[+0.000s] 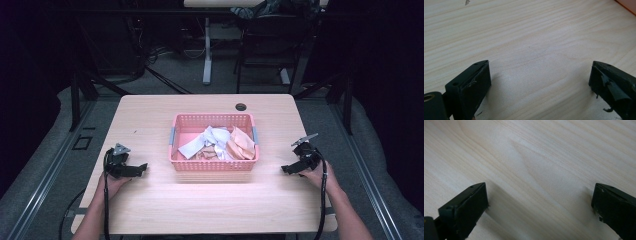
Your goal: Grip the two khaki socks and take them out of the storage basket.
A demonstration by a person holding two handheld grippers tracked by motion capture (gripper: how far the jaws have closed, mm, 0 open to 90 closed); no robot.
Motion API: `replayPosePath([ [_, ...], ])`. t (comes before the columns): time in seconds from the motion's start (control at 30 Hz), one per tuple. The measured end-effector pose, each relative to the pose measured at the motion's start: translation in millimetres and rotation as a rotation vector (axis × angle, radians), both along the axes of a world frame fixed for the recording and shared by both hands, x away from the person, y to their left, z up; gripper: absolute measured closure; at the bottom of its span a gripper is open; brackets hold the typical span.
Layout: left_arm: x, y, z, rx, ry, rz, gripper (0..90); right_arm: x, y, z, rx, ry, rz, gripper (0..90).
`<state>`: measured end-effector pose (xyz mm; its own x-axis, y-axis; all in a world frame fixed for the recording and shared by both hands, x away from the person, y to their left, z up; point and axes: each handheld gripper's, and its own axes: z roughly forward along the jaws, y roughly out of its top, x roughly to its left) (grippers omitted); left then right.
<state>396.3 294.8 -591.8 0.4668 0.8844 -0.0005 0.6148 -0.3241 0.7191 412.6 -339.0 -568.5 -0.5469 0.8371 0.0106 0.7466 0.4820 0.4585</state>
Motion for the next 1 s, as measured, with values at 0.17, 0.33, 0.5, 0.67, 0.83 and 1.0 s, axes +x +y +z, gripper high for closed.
replayPosePath([
  [0.17,0.0,0.0,0.0,0.000,0.000,0.000,3.7,4.9,2.9,1.9,-0.021,0.038,0.001,0.0],
  [0.33,0.2,0.0,0.0,0.000,0.000,-0.002,3.8,7.5,4.7,4.3,-0.009,0.059,-0.016,0.0],
  [0.5,0.2,0.0,0.0,0.000,0.000,-0.002,3.7,9.5,8.2,13.8,-0.020,0.047,-0.049,0.0],
  [0.67,0.2,0.0,0.0,0.000,0.000,-0.002,3.8,10.2,12.8,29.3,0.025,0.010,-0.081,0.0],
  [0.83,0.2,0.0,0.0,0.000,0.000,-0.002,3.7,9.9,20.0,42.0,0.054,-0.024,-0.089,0.0],
  [1.0,0.2,0.0,0.0,0.000,0.000,-0.002,3.8,10.5,24.7,50.8,0.062,-0.032,-0.086,0.0],
])
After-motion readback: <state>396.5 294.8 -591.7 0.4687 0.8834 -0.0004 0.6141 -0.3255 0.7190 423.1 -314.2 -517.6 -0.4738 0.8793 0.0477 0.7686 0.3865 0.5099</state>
